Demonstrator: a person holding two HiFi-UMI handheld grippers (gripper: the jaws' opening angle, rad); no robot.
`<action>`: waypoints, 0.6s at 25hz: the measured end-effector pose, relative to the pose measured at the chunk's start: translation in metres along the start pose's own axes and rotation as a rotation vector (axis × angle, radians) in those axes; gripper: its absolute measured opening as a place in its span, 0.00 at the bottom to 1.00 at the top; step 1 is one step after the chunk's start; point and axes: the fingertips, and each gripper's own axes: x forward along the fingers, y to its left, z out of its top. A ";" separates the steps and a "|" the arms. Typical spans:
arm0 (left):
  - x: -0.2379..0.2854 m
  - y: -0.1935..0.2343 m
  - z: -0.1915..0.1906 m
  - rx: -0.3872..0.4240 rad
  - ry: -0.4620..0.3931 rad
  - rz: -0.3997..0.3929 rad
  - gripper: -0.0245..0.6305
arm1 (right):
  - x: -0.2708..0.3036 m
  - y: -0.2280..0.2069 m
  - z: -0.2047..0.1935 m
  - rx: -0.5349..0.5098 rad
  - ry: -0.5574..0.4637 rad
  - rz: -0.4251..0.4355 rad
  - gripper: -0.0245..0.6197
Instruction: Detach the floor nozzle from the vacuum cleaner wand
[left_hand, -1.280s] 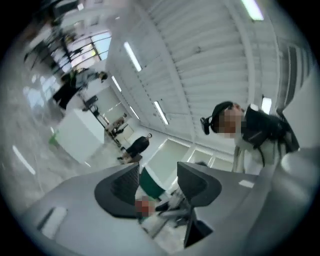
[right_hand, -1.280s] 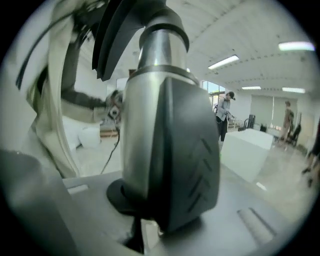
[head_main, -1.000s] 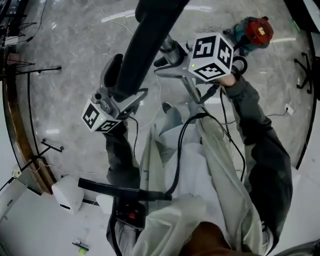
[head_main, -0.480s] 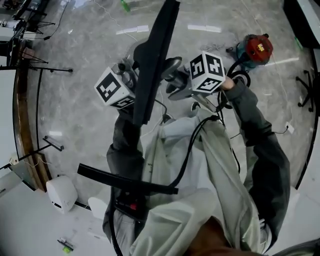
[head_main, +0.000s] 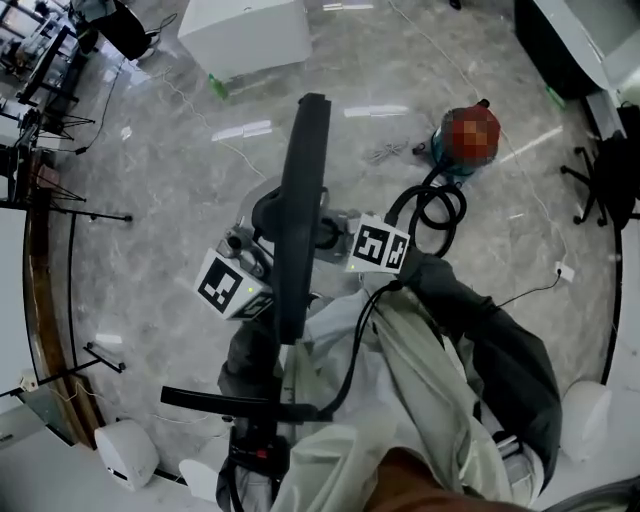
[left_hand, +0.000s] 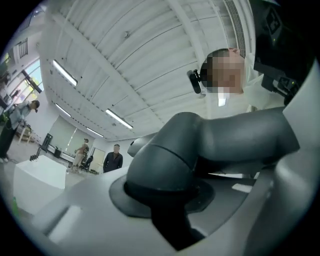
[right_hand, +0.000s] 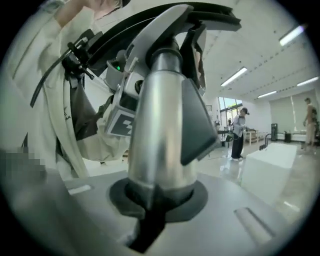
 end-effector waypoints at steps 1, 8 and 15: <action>0.003 0.000 -0.004 -0.015 0.004 -0.006 0.21 | -0.004 0.001 -0.004 0.026 0.017 0.018 0.11; -0.014 0.048 -0.015 -0.140 -0.028 0.210 0.20 | 0.004 -0.021 -0.023 0.129 0.199 -0.220 0.10; -0.016 0.017 0.012 -0.186 -0.040 -0.138 0.18 | 0.008 -0.009 0.004 0.108 0.154 -0.189 0.10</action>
